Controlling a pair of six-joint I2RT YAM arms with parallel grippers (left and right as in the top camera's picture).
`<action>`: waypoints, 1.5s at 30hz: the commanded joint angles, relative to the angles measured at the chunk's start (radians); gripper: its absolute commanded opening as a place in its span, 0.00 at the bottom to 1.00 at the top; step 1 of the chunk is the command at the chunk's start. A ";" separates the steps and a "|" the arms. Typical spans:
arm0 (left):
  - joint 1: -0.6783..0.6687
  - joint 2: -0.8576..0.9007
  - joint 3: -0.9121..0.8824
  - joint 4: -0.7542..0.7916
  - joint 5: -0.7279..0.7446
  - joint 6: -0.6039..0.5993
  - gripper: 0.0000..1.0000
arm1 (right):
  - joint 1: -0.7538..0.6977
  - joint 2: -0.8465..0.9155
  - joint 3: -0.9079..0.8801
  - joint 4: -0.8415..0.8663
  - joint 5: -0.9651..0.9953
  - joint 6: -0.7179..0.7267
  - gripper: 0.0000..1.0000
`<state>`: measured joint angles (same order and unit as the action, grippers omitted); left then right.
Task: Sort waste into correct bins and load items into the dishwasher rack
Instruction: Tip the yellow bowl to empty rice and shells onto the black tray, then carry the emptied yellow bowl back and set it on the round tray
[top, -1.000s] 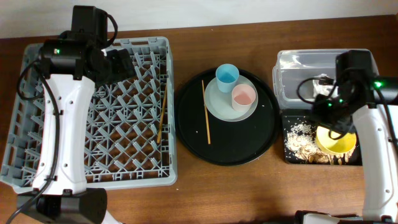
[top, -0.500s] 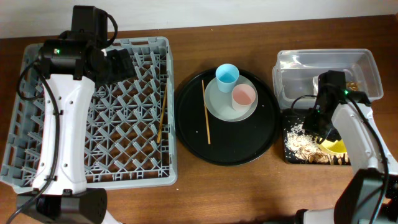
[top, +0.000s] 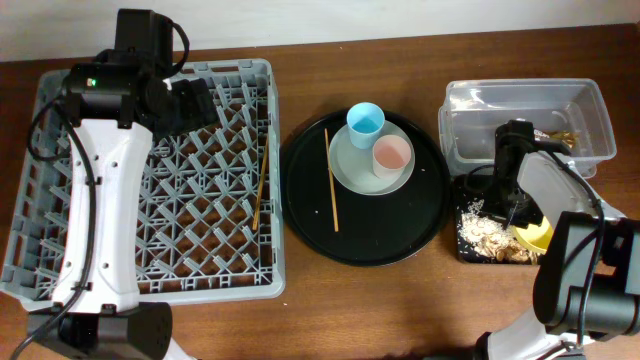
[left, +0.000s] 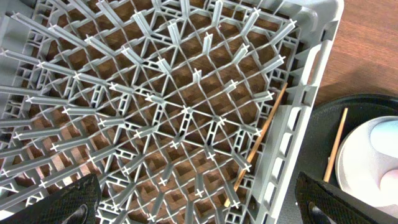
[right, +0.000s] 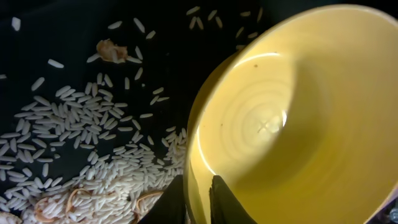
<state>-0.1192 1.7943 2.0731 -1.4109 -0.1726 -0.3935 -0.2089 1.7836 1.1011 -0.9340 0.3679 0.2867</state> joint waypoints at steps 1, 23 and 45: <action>0.000 0.006 0.003 -0.001 -0.005 -0.013 0.99 | -0.003 0.002 -0.012 0.000 0.033 0.007 0.15; 0.000 0.006 0.003 -0.001 -0.005 -0.013 0.99 | -0.163 -0.460 0.230 -0.125 -0.603 0.056 0.04; 0.000 0.006 0.003 -0.001 -0.005 -0.013 0.99 | -0.453 -0.470 0.204 -0.517 -1.113 -0.518 0.03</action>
<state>-0.1192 1.7943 2.0731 -1.4113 -0.1726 -0.3939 -0.7475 1.3266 1.3098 -1.4372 -0.8558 -0.1951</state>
